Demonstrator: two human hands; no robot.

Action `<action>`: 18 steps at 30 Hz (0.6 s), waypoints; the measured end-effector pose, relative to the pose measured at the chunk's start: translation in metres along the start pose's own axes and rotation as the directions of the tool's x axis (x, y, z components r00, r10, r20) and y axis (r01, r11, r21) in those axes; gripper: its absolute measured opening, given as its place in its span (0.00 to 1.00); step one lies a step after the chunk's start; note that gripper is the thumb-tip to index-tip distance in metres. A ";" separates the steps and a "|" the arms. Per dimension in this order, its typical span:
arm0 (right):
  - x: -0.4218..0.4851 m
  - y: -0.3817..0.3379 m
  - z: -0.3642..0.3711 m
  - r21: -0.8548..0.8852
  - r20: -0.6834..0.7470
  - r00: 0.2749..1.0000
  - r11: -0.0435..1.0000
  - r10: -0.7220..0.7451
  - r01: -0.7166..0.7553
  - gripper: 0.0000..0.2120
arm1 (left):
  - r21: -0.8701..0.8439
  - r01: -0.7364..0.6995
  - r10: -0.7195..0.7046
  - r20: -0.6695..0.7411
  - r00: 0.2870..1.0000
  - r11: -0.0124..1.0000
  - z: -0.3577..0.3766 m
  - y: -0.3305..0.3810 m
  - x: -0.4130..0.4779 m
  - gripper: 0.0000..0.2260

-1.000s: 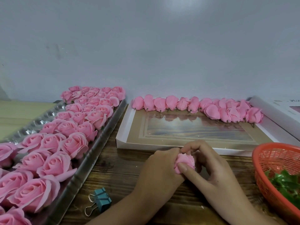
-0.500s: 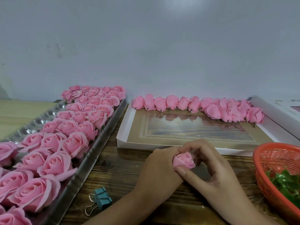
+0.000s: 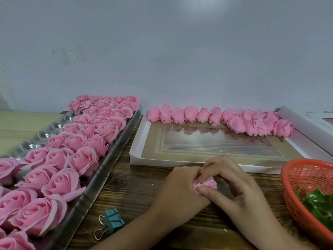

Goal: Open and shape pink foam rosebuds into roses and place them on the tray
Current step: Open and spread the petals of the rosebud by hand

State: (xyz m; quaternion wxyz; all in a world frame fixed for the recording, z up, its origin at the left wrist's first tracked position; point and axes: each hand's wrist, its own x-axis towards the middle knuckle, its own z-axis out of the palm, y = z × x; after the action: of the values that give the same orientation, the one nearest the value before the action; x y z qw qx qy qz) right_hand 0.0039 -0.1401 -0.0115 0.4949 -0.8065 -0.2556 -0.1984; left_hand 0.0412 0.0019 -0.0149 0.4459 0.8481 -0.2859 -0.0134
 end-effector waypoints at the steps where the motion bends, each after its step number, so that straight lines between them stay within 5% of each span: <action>1: 0.000 0.000 0.000 -0.017 -0.012 1.000 1.000 -0.001 0.001 0.05 | 0.025 -0.010 0.011 -0.037 0.999 1.000 0.000 0.002 -0.001 0.05; 5: -0.002 0.001 0.002 0.004 -0.052 0.997 0.998 0.055 -0.055 0.09 | 0.264 0.001 0.038 -0.143 0.989 0.964 0.001 0.009 -0.008 0.06; 9: -0.003 0.002 0.002 -0.035 -0.027 0.999 0.998 0.045 -0.046 0.06 | 0.308 -0.024 0.080 -0.170 0.982 0.951 0.002 0.008 -0.008 0.07; 15: 0.001 0.002 -0.001 0.005 0.024 1.000 1.000 0.016 -0.016 0.04 | 0.012 -0.030 0.031 -0.031 0.999 0.999 0.002 0.001 -0.003 0.16; 18: 0.000 0.002 -0.001 0.003 -0.002 1.000 1.000 0.006 -0.006 0.05 | 0.011 -0.043 0.044 -0.039 0.998 0.999 0.001 0.002 -0.004 0.12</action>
State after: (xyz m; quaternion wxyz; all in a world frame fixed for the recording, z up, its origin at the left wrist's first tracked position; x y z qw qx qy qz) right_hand 0.0049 -0.1420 -0.0121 0.4969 -0.8062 -0.2531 -0.1976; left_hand 0.0368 0.0027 -0.0147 0.4474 0.8439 -0.2957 0.0143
